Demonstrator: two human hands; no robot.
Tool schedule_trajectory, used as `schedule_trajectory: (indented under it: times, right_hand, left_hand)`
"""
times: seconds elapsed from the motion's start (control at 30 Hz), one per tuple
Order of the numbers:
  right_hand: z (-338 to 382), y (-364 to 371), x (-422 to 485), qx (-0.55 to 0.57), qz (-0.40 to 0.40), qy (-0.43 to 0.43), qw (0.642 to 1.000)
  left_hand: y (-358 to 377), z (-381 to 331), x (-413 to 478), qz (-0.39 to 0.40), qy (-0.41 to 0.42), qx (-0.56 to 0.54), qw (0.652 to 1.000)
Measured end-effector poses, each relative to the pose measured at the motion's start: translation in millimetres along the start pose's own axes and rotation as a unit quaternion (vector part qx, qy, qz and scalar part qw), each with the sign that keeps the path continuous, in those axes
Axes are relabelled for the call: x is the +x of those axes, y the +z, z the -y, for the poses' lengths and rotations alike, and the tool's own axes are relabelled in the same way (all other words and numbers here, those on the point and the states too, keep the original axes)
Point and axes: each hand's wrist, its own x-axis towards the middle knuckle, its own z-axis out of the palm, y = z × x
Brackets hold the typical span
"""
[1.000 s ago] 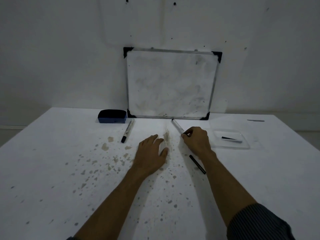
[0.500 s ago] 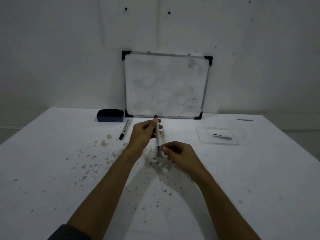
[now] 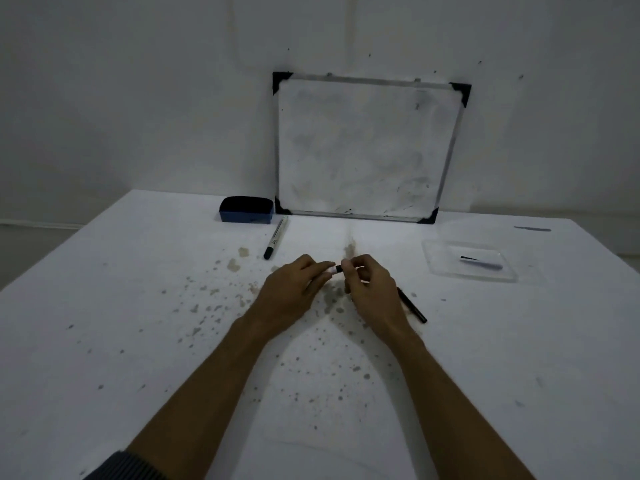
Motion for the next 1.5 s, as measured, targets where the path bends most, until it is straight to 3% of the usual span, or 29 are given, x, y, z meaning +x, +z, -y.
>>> schedule_trajectory:
  times: [0.17, 0.37, 0.53, 0.63, 0.83, 0.97, 1.03, 1.1, 1.17, 1.27, 1.37, 1.5]
  right_hand:
    - [4.7, 2.2, 4.8, -0.062, -0.010, -0.012, 0.998]
    - [5.1, -3.5, 11.2, -0.080, 0.075, -0.009, 0.994]
    - [3.3, -10.4, 1.2, -0.071, 0.110, -0.027, 0.991]
    - [6.2, -11.6, -6.2, -0.089, 0.119, -0.049, 0.988]
    - [11.9, -6.1, 6.2, -0.088, 0.044, 0.018, 0.995]
    - [7.4, -1.3, 9.1, -0.078, 0.001, 0.016, 0.997]
    - [3.4, 0.9, 6.8, -0.098, -0.014, -0.052, 0.994]
    - [-3.4, -3.3, 6.3, -0.108, 0.035, -0.133, 0.985]
    - [-23.6, -2.4, 7.5, -0.174, 0.023, -0.270, 0.947]
    - [-13.7, 2.6, 2.0, -0.242, 0.018, -0.323, 0.915]
    - [5.6, 9.5, -6.2, -0.146, -0.014, -0.155, 0.977]
    - [5.8, 3.2, -2.1, -0.136, -0.008, -0.036, 0.990]
  left_hand:
    - [4.4, 3.2, 6.5, -0.040, 0.070, 0.041, 0.996]
    - [3.1, 1.8, 8.8, -0.048, 0.107, 0.052, 0.992]
    - [-2.6, -4.2, 7.3, 0.049, -0.017, -0.114, 0.992]
    - [-8.3, -3.8, 2.8, 0.048, -0.039, -0.151, 0.987]
    - [-5.4, -11.1, -1.5, 0.023, 0.066, -0.025, 0.997]
    - [-3.4, -23.2, -0.6, -0.018, 0.103, 0.010, 0.994]
    - [-8.1, -26.8, 2.3, 0.013, 0.079, -0.052, 0.995]
    - [-18.7, -28.7, 5.2, 0.097, 0.007, -0.143, 0.985]
    - [-32.8, -29.8, 3.0, 0.200, -0.081, -0.224, 0.950]
    - [-45.5, -23.9, -3.8, 0.252, -0.127, -0.282, 0.917]
    - [-32.8, -17.3, -5.7, 0.161, -0.102, -0.248, 0.950]
    - [-12.5, -21.8, -8.3, 0.065, -0.016, -0.160, 0.985]
